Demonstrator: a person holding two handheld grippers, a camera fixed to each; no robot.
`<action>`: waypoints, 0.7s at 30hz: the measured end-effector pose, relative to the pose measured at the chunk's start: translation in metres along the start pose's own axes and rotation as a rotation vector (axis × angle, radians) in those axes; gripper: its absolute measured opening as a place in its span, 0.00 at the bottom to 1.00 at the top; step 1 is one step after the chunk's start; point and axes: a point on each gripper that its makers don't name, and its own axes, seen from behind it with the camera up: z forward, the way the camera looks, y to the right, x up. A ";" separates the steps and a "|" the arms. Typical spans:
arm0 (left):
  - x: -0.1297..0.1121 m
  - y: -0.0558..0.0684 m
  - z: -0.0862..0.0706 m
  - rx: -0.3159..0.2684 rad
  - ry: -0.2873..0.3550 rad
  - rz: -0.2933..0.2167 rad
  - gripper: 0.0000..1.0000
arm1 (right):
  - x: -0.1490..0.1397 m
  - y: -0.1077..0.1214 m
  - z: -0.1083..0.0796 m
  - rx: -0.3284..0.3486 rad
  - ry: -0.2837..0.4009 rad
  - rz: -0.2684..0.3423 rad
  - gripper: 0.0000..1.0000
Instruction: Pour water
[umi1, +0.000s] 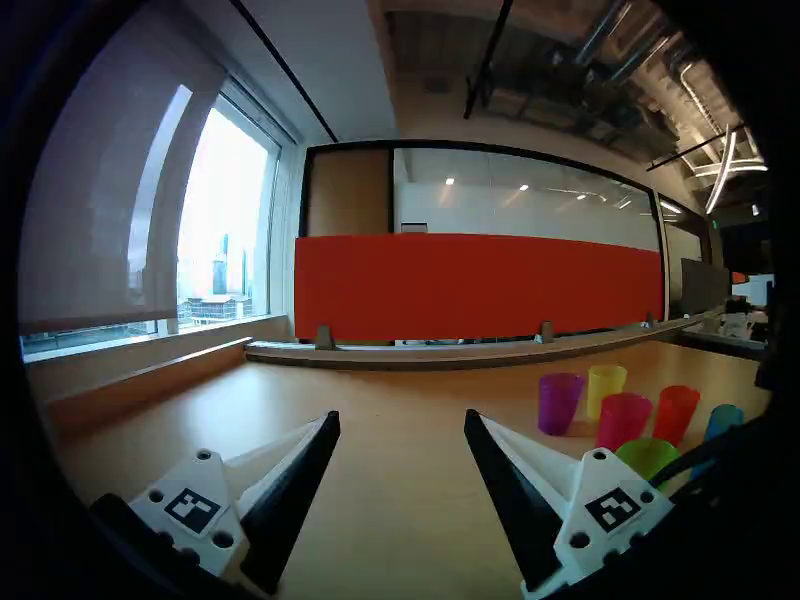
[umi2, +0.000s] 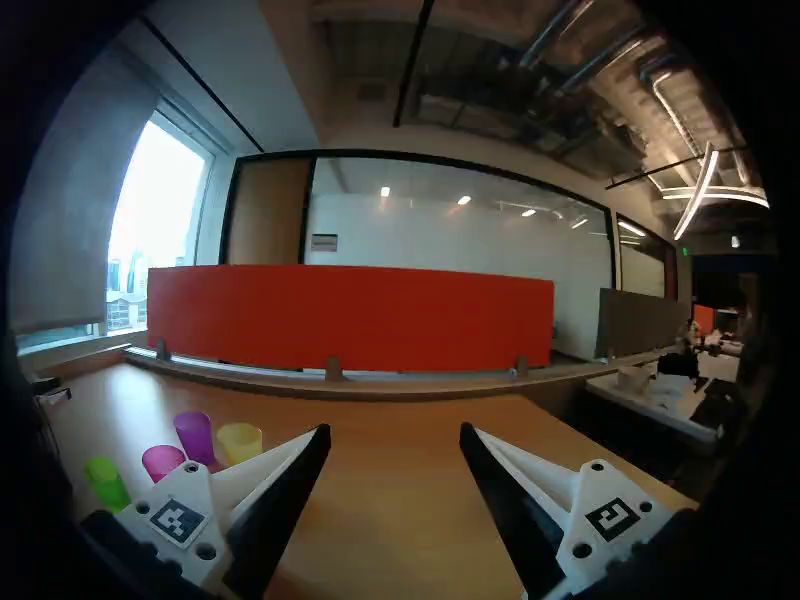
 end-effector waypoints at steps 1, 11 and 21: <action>0.000 0.000 0.000 -0.001 0.000 0.001 0.92 | 0.000 0.000 0.000 0.000 0.000 0.000 1.00; -0.001 0.002 -0.001 -0.007 -0.001 0.000 0.92 | 0.001 0.001 -0.001 0.002 0.002 0.003 1.00; -0.002 0.002 -0.001 -0.007 -0.001 0.001 0.92 | 0.006 0.000 -0.003 0.003 0.010 -0.002 1.00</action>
